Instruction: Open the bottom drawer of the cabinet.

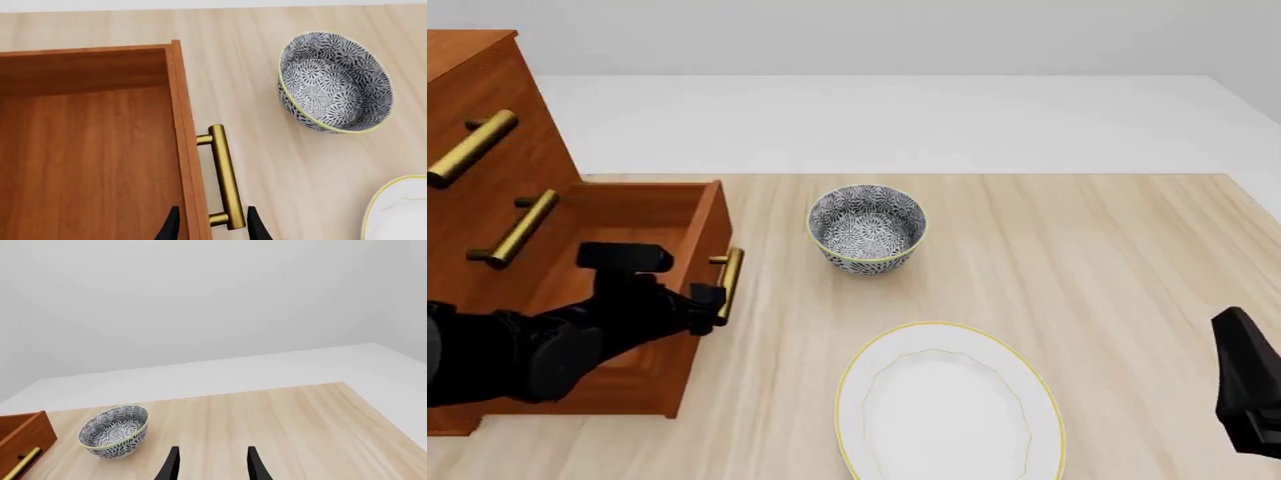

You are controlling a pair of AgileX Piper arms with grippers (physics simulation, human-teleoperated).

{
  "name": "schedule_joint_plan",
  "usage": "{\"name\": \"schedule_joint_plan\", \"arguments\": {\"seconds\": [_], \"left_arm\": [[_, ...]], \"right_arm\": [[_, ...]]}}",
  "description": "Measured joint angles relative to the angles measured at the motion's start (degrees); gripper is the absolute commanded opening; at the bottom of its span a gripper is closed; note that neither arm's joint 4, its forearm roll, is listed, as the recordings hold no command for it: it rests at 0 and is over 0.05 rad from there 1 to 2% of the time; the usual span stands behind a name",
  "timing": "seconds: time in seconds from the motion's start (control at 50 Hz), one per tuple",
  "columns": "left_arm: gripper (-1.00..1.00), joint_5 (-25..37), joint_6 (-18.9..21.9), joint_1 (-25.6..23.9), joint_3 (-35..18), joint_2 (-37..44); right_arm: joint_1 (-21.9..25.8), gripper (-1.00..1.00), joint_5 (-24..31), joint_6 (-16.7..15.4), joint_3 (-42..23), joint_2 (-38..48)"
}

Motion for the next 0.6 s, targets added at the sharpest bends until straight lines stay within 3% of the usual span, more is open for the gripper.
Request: {"name": "schedule_joint_plan", "arguments": {"seconds": [0.6], "left_arm": [[1.00, 2.35, 1.82, -1.46, -1.58, 0.59]], "right_arm": [[-0.57, 1.00, -0.01, 0.17, -0.14, 0.00]]}}
